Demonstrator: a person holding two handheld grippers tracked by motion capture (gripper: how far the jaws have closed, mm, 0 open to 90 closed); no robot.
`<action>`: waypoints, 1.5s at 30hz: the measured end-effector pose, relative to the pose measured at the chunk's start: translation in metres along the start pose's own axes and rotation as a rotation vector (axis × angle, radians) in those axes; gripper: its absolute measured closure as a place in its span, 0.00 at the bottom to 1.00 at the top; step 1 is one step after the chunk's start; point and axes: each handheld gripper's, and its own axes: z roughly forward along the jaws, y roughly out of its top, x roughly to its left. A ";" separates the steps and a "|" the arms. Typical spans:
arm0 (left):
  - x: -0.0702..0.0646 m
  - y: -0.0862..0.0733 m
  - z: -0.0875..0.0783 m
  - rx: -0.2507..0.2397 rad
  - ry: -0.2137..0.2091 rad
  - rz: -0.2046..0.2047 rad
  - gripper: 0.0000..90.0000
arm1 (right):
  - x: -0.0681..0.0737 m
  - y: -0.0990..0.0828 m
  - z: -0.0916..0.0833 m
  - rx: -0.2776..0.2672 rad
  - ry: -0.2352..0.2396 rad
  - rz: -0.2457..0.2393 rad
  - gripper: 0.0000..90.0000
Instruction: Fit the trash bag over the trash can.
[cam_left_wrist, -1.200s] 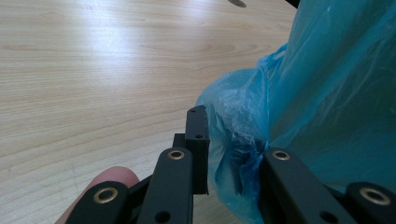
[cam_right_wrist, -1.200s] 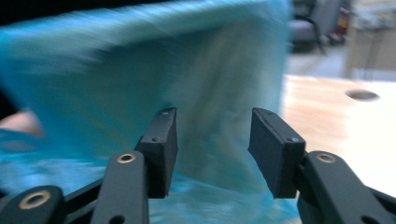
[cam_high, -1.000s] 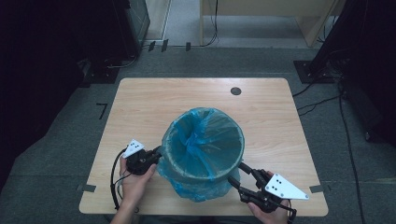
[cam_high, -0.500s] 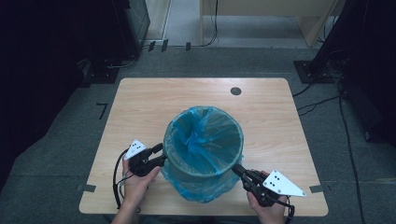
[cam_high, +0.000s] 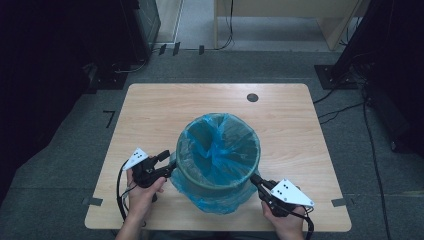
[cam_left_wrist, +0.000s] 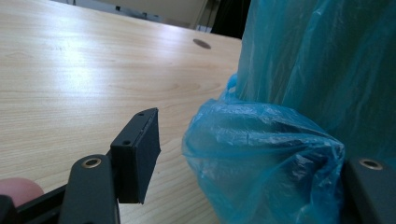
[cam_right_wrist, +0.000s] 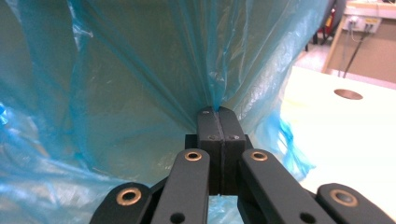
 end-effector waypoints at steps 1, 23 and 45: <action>0.001 0.000 -0.001 -0.005 -0.002 -0.006 0.37 | -0.001 -0.001 0.001 0.003 -0.010 0.001 1.00; -0.006 0.002 0.000 0.020 0.061 0.041 0.39 | 0.071 0.008 -0.021 -0.152 0.157 -0.106 0.79; -0.051 -0.006 0.024 0.051 -0.002 0.120 0.42 | 0.020 0.010 0.018 -0.069 -0.029 0.009 0.67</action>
